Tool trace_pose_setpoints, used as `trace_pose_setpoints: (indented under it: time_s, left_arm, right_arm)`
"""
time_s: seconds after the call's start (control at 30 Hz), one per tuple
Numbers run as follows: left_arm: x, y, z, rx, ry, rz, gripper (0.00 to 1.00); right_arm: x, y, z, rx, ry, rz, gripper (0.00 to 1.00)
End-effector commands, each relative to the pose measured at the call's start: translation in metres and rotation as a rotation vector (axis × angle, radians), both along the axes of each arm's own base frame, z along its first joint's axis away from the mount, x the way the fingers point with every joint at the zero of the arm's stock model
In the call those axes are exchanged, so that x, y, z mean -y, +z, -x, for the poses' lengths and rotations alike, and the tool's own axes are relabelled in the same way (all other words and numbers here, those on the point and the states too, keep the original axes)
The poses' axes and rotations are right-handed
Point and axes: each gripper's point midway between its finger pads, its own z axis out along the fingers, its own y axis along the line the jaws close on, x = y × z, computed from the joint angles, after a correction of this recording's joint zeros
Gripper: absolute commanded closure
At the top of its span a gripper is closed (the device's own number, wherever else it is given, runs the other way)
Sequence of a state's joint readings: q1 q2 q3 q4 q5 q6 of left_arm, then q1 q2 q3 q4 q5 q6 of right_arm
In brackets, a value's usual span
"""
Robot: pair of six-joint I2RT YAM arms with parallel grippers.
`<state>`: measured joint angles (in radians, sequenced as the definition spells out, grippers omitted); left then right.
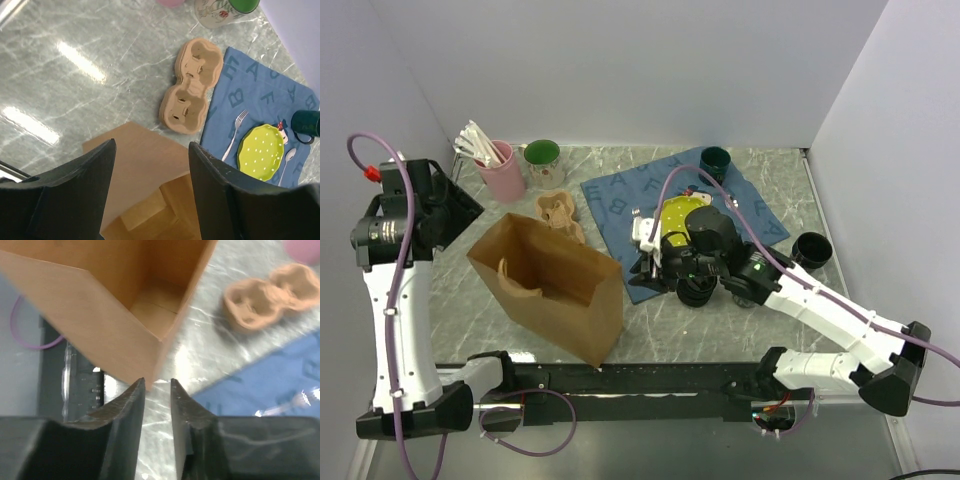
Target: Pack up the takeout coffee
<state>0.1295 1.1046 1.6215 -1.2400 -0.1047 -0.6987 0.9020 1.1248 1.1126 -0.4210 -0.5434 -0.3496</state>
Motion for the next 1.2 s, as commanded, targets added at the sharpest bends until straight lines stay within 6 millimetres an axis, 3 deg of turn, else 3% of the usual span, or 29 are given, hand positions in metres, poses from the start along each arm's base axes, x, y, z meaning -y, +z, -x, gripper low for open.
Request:
trace_pose_setpoints:
  time_s: [0.0, 0.03, 0.07, 0.13, 0.17, 0.2, 0.27, 0.43, 0.57, 0.73, 0.77, 0.87, 1.0, 1.17]
  left_arm:
    - [-0.001, 0.012, -0.006, 0.115, 0.053, 0.032, 0.34]
    - [-0.003, 0.008, -0.007, 0.107, 0.063, 0.031, 0.34]
    - [-0.006, 0.005, -0.007, 0.099, 0.077, 0.023, 0.34]
    - [-0.014, -0.014, -0.004, 0.052, 0.113, -0.008, 0.34]
    - [-0.018, -0.020, -0.003, 0.038, 0.133, -0.019, 0.34]
    - [-0.021, -0.034, -0.001, 0.003, 0.155, -0.024, 0.34]
    - [-0.036, -0.042, 0.004, -0.009, 0.248, -0.056, 0.34]
    - [-0.048, -0.043, 0.006, 0.020, 0.329, -0.080, 0.32]
    - [-0.029, -0.050, 0.003, 0.003, 0.290, 0.014, 0.34]
    - [-0.012, -0.065, 0.017, -0.016, 0.259, 0.084, 0.33]
    - [-0.010, -0.067, 0.018, -0.018, 0.250, 0.093, 0.33]
    - [-0.002, -0.072, 0.025, -0.030, 0.226, 0.120, 0.33]
    - [0.003, -0.075, 0.036, -0.049, 0.211, 0.134, 0.33]
    - [0.005, -0.070, 0.047, -0.030, 0.196, 0.125, 0.33]
  right_arm:
    - [0.016, 0.065, -0.023, -0.108, -0.312, -0.118, 0.58]
    - [0.030, 0.056, -0.025, -0.181, -0.410, -0.046, 0.53]
    - [0.032, 0.084, -0.020, -0.280, -0.469, -0.104, 0.52]
    - [0.047, 0.072, -0.010, -0.430, -0.569, 0.001, 0.52]
    - [0.054, 0.088, -0.008, -0.531, -0.676, -0.036, 0.52]
    - [0.058, 0.083, -0.008, -0.603, -0.748, -0.012, 0.52]
    - [0.067, 0.075, 0.007, -0.778, -0.855, 0.023, 0.46]
    - [0.067, 0.068, 0.019, -0.992, -0.997, 0.060, 0.43]
    - [0.050, 0.070, 0.030, -1.160, -1.085, 0.018, 0.43]
    - [0.025, 0.066, 0.032, -1.194, -1.206, 0.037, 0.42]
    - [0.019, 0.079, 0.038, -1.207, -1.195, 0.007, 0.41]
    - [0.008, 0.081, 0.035, -1.222, -1.243, 0.009, 0.41]
    - [-0.006, 0.071, 0.041, -1.250, -1.284, 0.063, 0.43]
    - [0.003, 0.051, 0.049, -1.193, -1.366, 0.184, 0.44]
